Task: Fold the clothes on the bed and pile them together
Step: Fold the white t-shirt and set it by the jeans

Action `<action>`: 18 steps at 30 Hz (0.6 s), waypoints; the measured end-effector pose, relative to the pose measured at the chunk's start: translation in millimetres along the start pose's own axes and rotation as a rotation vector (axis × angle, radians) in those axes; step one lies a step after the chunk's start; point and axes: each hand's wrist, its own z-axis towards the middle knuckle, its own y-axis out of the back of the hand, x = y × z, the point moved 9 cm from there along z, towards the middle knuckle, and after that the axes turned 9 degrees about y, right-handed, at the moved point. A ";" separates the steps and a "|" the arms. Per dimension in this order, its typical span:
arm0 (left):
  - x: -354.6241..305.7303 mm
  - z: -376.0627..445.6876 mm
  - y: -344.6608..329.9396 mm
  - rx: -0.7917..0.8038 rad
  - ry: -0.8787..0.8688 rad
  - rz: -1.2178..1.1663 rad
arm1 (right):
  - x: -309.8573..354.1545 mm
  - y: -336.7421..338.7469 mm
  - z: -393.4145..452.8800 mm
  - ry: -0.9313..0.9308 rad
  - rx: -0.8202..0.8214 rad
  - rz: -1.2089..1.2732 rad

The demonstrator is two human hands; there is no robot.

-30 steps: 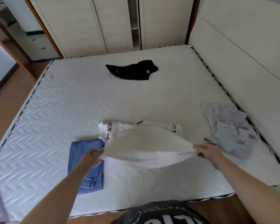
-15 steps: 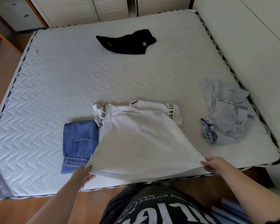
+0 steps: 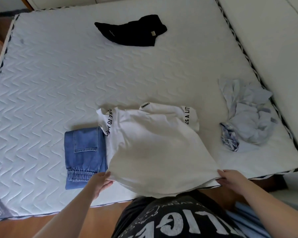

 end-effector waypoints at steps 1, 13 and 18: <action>-12.7 0.6 -4.8 0.004 -0.011 -0.017 | 3.2 -0.8 1.6 -0.021 -0.019 0.098; -413.6 -100.2 -79.2 0.040 -0.518 -0.487 | 447.9 -53.6 31.6 0.572 0.026 0.333; -592.0 -214.3 -70.7 0.025 -0.749 -0.492 | 668.4 -32.3 -35.9 0.832 0.029 0.401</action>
